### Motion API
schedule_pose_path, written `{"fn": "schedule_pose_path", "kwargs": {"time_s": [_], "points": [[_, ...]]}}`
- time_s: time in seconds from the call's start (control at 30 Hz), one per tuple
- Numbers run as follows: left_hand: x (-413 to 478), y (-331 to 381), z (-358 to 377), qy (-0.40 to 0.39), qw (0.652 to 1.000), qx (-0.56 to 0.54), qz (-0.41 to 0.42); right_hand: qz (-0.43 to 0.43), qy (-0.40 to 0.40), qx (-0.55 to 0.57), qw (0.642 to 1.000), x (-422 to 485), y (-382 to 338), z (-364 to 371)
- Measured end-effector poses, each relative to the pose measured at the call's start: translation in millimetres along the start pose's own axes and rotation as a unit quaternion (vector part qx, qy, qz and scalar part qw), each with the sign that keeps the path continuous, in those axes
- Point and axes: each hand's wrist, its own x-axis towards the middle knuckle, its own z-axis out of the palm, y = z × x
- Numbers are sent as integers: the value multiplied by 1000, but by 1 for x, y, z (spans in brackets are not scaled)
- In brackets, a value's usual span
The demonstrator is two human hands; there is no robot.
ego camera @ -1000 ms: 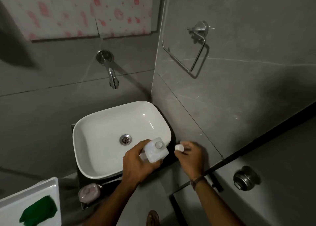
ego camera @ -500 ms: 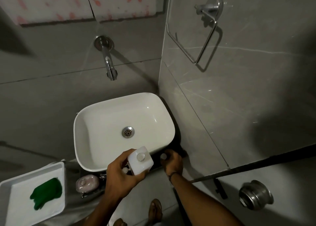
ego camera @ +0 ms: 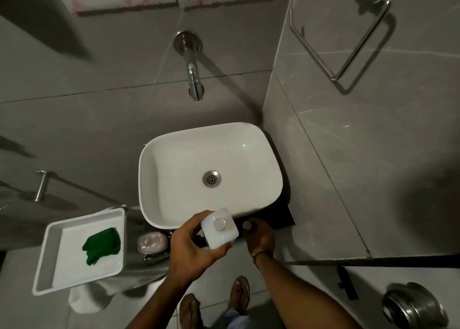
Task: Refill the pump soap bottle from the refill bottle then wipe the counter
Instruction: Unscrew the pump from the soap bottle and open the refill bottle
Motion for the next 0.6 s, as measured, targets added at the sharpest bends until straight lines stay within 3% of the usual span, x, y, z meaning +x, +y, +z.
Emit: {"fn": "schedule_pose_path", "kwargs": {"time_s": [0.23,0.5,0.6], "points": [[-8,-4,-12,12,1000,1,0,-29,-1,-2,1000,-1,1,4],[-17,-5,-33,27,1000,-4,14,-14,51,116,992,-18,2,6],[-18,-6,-44,19,1000,-11,16,-42,67,73,994,-29,0,11]]}}
